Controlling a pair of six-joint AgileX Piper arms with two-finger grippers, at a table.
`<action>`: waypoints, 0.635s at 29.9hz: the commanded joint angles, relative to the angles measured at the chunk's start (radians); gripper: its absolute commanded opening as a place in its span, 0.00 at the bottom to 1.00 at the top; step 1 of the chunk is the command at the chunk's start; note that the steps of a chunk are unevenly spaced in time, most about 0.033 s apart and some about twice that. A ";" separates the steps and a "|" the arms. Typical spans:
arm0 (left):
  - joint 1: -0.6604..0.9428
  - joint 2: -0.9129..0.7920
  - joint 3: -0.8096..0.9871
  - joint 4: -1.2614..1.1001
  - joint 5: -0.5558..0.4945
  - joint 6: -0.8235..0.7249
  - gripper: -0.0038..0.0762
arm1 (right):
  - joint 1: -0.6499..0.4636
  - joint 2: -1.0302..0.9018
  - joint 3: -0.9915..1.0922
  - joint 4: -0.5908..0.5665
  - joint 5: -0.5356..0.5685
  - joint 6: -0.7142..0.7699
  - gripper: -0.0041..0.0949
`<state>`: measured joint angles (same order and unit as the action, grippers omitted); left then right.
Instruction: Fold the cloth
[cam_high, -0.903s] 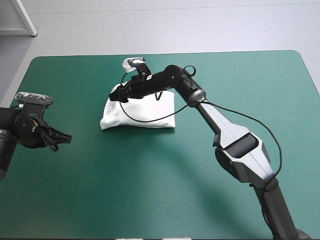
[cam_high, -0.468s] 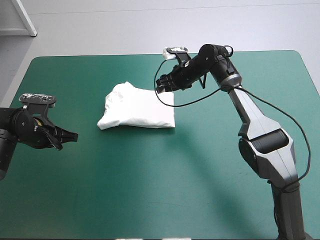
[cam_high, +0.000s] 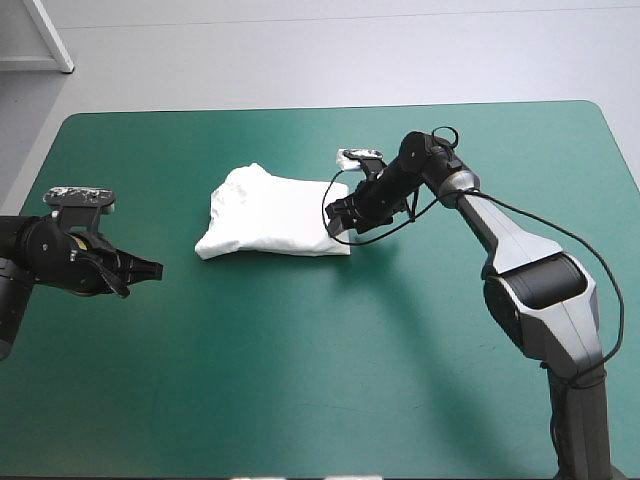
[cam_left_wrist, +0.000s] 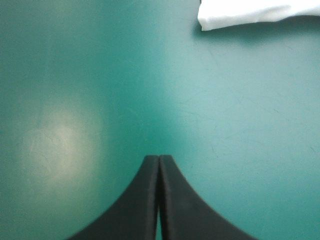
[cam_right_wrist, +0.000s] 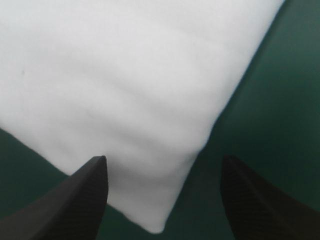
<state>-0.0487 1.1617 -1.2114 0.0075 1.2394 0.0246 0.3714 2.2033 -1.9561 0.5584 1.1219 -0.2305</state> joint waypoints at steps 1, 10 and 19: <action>-0.002 -0.020 -0.020 -0.008 -0.036 -0.008 0.04 | 0.004 -0.075 -0.013 0.058 -0.088 -0.025 0.65; -0.002 -0.020 -0.020 -0.013 0.016 -0.003 0.04 | 0.017 -0.003 -0.013 0.125 -0.151 -0.044 0.56; -0.002 -0.022 -0.020 -0.013 0.031 -0.009 0.04 | 0.019 0.027 -0.013 0.185 -0.153 -0.138 0.13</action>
<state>-0.0487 1.1617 -1.2109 0.0000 1.2474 0.0246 0.3874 2.2811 -1.9484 0.7011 0.9685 -0.3323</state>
